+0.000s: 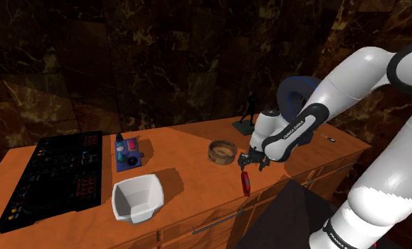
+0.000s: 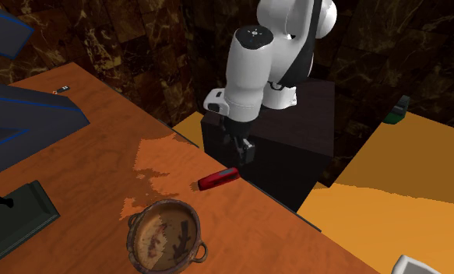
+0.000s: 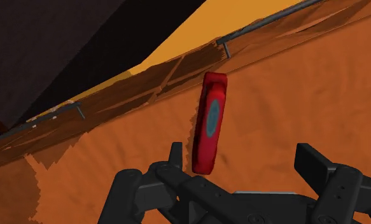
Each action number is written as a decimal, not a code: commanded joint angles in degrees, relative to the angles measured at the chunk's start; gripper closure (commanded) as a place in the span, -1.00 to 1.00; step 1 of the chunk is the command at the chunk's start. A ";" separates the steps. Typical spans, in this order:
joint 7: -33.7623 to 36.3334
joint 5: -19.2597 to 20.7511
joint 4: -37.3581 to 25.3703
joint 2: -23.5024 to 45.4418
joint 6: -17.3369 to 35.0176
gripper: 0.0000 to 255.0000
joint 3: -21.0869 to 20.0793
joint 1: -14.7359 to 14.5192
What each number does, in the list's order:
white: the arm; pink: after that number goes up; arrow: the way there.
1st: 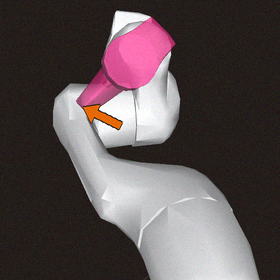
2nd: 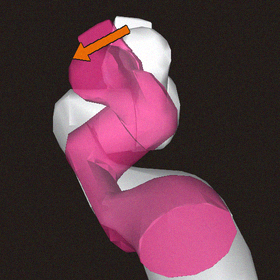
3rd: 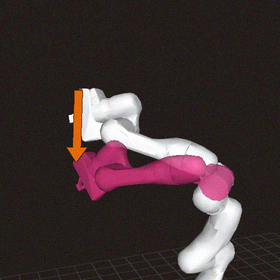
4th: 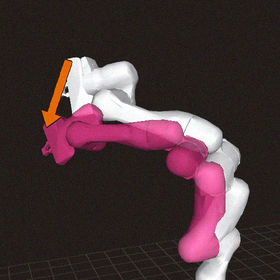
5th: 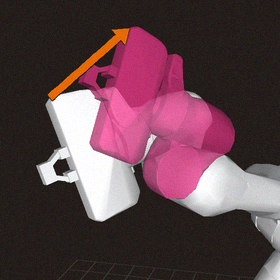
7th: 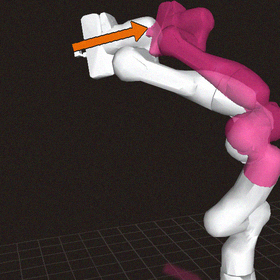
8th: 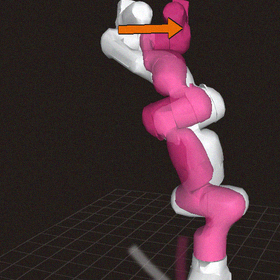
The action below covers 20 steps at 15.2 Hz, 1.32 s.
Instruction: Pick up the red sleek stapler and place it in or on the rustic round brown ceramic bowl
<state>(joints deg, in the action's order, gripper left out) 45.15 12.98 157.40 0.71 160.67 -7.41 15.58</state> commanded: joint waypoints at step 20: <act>19.77 15.27 -9.39 26.09 18.04 -1.00 13.83 -8.41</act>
<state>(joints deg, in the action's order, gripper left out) 64.92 28.25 148.03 26.79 178.70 6.41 7.17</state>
